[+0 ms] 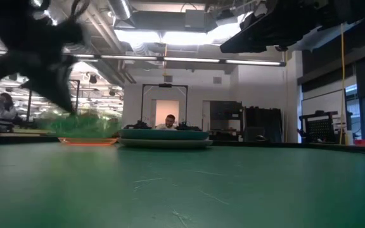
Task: Stack plastic plates
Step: Stack the light green plate on top of the orange plate
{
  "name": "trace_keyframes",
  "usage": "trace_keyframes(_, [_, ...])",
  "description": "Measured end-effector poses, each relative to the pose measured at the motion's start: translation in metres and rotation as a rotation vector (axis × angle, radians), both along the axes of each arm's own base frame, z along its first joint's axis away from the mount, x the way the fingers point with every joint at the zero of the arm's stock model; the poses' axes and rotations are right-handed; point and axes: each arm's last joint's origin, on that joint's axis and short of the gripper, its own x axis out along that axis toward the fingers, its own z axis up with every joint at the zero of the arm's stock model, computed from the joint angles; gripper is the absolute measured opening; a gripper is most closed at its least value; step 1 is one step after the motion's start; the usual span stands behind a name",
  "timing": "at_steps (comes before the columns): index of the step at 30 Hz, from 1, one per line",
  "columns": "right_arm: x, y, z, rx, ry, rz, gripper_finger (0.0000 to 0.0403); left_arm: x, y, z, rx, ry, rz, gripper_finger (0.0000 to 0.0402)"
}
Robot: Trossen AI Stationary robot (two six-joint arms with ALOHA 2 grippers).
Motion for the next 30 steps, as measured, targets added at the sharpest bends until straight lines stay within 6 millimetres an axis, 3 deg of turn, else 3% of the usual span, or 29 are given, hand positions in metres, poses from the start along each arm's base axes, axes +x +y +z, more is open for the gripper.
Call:
trace_keyframes(5, [-0.001,0.000,-0.002,-0.006,0.019,0.000,0.0172,0.021,0.000,0.027,0.105,-0.134,-0.009,0.0005])
trace_keyframes(10, [-0.002,-0.001,-0.005,-0.017,0.050,0.000,0.0172,0.042,0.011,0.038,0.170,-0.245,-0.033,0.0005])
trace_keyframes(16, [-0.002,-0.001,-0.004,-0.016,0.048,0.000,0.0172,0.059,0.039,0.041,0.224,-0.310,-0.036,0.0006])
trace_keyframes(23, [-0.002,-0.001,-0.004,-0.016,0.046,-0.001,0.0172,0.074,0.078,0.040,0.157,-0.381,-0.087,0.0006])
trace_keyframes(30, [-0.002,-0.001,-0.004,-0.021,0.039,-0.013,0.0172,0.095,0.111,0.025,0.135,-0.436,-0.112,0.0006])
